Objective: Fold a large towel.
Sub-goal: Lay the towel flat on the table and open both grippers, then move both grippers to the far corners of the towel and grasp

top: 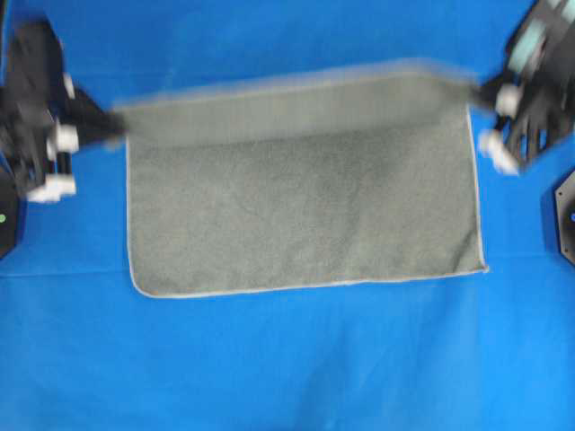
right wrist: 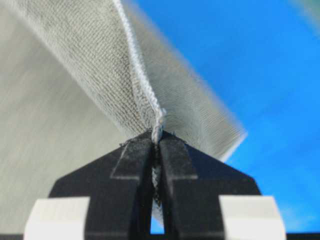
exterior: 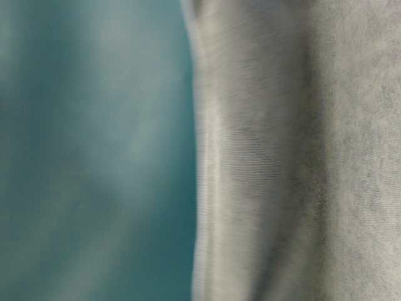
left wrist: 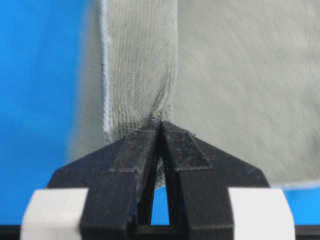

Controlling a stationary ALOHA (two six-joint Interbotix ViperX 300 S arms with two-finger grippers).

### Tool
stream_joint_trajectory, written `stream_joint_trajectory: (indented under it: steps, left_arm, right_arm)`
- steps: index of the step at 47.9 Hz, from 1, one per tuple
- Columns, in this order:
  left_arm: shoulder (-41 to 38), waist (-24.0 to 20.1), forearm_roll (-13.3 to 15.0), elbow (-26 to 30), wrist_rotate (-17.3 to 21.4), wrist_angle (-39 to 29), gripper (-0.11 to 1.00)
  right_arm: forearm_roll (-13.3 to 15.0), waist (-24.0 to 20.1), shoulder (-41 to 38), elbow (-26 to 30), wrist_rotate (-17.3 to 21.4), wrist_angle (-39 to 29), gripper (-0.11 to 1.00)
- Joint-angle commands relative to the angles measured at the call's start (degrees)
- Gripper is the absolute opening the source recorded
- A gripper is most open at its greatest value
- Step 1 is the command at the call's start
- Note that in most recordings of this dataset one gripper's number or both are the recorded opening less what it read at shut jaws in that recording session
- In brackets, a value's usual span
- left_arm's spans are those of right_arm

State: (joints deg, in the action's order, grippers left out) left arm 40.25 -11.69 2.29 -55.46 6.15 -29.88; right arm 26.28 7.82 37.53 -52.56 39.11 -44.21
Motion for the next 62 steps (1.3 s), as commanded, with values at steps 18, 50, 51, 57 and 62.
stream_joint_trajectory:
  steps: [18,50,51,57,62]
  left_arm:
    - [-15.29,16.26,0.09,-8.88,-12.04,24.87,0.01]
    - [-14.41,29.36,-0.18,-5.71,-19.07,21.80,0.50]
    - [-13.62,29.27,-0.26,-5.71,-19.07,21.62,0.50]
    - [-7.12,26.19,-1.14,-5.71,-17.14,21.18,0.50]
    - [-1.49,17.93,-1.14,-6.42,-13.01,21.27,0.50]
  right_arm:
    - [-10.46,-11.60,-10.81,-8.53,5.71,17.58,0.01]
    - [-14.50,-23.20,-9.05,-7.38,7.21,18.37,0.58]
    - [-13.80,-23.12,-8.26,-7.12,7.29,18.11,0.57]
    - [-8.96,-21.01,-2.72,-5.89,7.47,16.61,0.59]
    - [-3.52,-13.89,1.23,-5.62,7.82,15.56,0.59]
